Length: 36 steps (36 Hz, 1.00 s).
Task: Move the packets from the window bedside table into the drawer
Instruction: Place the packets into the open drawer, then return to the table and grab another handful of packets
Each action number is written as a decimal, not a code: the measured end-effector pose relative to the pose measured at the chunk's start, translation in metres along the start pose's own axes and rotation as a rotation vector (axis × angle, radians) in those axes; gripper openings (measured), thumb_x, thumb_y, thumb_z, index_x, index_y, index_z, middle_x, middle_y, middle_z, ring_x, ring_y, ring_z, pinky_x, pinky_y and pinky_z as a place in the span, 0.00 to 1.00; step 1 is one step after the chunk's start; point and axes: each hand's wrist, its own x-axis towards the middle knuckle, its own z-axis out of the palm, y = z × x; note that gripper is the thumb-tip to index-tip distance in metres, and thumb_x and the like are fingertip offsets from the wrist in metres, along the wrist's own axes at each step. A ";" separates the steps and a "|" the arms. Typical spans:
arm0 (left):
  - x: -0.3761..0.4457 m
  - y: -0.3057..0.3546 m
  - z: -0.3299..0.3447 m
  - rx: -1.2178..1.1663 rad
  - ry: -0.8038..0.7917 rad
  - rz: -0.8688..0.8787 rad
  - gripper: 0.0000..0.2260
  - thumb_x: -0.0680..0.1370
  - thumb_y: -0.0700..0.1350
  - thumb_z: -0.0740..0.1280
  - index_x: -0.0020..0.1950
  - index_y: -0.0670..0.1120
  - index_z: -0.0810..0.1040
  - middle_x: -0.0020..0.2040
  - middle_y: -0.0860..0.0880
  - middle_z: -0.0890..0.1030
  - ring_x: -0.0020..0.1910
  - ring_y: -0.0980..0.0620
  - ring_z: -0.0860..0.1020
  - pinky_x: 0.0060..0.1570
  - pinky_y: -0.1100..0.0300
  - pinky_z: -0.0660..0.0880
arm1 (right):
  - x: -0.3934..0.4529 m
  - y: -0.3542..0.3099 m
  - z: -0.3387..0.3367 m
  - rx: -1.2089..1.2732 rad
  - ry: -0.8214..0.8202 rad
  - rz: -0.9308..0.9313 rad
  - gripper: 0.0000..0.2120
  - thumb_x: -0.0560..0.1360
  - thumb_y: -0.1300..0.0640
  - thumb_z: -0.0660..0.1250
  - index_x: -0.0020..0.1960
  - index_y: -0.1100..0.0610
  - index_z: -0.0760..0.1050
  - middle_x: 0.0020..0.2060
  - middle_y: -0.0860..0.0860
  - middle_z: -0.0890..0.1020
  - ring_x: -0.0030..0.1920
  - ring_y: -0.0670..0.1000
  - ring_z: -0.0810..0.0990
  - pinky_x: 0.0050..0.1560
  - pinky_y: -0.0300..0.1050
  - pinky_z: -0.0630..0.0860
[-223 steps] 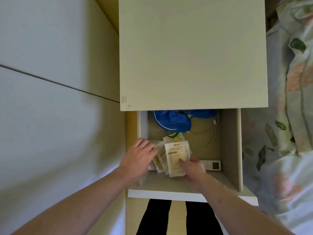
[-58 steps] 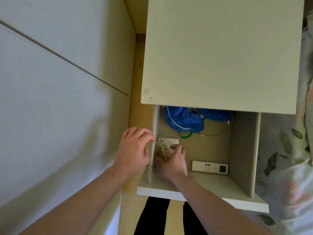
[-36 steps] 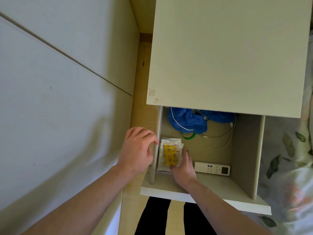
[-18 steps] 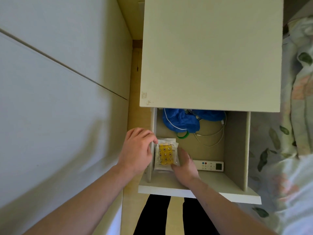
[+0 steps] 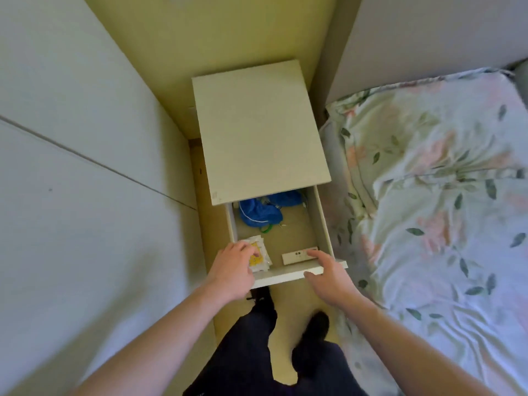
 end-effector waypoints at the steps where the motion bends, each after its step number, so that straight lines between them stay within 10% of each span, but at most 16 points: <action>1: -0.011 0.014 -0.003 0.009 -0.004 0.020 0.22 0.78 0.37 0.62 0.70 0.53 0.72 0.71 0.55 0.70 0.70 0.53 0.67 0.72 0.55 0.65 | -0.019 0.002 -0.008 0.032 0.021 -0.001 0.26 0.78 0.53 0.67 0.74 0.45 0.67 0.71 0.48 0.72 0.57 0.50 0.80 0.54 0.46 0.81; 5: -0.051 0.073 -0.008 0.044 -0.012 0.123 0.20 0.79 0.38 0.62 0.69 0.54 0.73 0.71 0.56 0.70 0.71 0.54 0.68 0.74 0.54 0.65 | -0.094 0.021 -0.032 0.124 0.124 -0.007 0.23 0.78 0.55 0.65 0.72 0.42 0.69 0.55 0.46 0.78 0.50 0.49 0.83 0.44 0.48 0.84; 10: -0.099 0.154 0.009 0.108 -0.011 0.264 0.19 0.79 0.40 0.62 0.69 0.55 0.73 0.69 0.57 0.70 0.67 0.57 0.69 0.69 0.57 0.69 | -0.188 0.078 -0.051 0.176 0.283 -0.059 0.23 0.79 0.52 0.66 0.72 0.42 0.69 0.69 0.43 0.74 0.67 0.46 0.75 0.59 0.36 0.73; 36: -0.383 0.594 0.306 0.687 -0.385 1.348 0.19 0.80 0.50 0.64 0.71 0.58 0.70 0.75 0.57 0.64 0.74 0.52 0.64 0.74 0.54 0.63 | -0.670 0.484 0.032 0.855 1.139 0.449 0.24 0.78 0.48 0.69 0.72 0.44 0.70 0.69 0.42 0.74 0.67 0.45 0.73 0.69 0.46 0.72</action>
